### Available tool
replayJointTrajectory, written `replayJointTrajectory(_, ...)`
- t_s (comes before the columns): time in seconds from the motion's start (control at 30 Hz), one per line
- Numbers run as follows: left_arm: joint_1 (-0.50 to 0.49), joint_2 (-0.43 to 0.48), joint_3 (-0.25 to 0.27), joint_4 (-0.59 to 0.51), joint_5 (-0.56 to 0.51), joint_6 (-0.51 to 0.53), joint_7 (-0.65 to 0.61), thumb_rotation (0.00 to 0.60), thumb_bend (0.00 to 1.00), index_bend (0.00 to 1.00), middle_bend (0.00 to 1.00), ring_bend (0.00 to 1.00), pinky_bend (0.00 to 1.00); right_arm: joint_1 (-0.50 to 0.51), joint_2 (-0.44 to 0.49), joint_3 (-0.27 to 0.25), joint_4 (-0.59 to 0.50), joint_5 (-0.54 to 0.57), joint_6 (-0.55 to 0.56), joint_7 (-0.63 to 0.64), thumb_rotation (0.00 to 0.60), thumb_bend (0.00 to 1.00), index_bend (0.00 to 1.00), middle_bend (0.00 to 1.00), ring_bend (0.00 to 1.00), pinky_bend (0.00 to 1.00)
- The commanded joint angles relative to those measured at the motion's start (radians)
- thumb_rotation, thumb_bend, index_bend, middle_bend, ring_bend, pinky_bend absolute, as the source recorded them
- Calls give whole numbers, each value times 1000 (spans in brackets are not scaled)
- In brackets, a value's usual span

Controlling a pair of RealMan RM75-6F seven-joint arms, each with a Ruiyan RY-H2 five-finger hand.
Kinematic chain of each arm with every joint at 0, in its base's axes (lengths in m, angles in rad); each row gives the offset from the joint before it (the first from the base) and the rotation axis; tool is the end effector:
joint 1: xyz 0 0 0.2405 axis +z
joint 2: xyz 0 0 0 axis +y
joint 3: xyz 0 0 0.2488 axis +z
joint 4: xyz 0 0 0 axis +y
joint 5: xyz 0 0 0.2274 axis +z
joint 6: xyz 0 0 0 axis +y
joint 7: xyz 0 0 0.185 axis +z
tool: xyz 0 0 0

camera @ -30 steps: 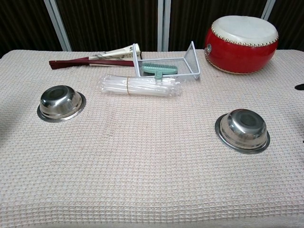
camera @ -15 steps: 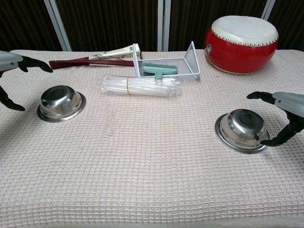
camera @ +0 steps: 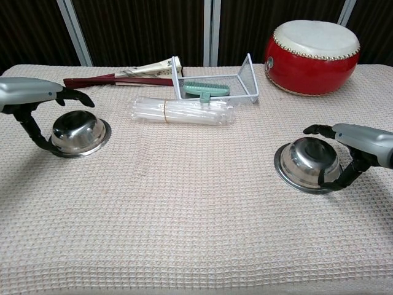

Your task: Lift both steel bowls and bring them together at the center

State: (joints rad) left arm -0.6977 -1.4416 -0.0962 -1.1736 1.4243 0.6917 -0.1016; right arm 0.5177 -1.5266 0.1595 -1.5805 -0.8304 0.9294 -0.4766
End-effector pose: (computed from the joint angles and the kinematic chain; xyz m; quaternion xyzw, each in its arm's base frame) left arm -0.2463 0.4001 -0.0259 -0.7859 -0.4004 -0.2596 0.3932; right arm -0.2320 -0.3184 -0.0613 0.6697 -0.5389 0.2492 0.4461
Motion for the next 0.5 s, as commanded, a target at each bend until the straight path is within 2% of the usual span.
replayJointTrajectory(0.03, -37, -5, 4, 33, -16, -59, -22, 600, 0, 137, 102, 65, 182, 10, 1, -3, 0, 8, -2, -1, 600, 104, 0, 0, 0, 0)
replayJointTrajectory(0.37, -90, -30, 20, 96, -40, -140, -51, 600, 0, 159, 115, 67, 216, 50, 3, -19, 8, 57, -14, -9, 600, 118, 0, 0, 0, 0)
replayJointTrajectory(0.5, -90, -40, 28, 110, -40, -132, -62, 600, 21, 230, 204, 158, 315, 54, -1, -22, 8, 44, -2, 5, 600, 138, 0, 71, 16, 46)
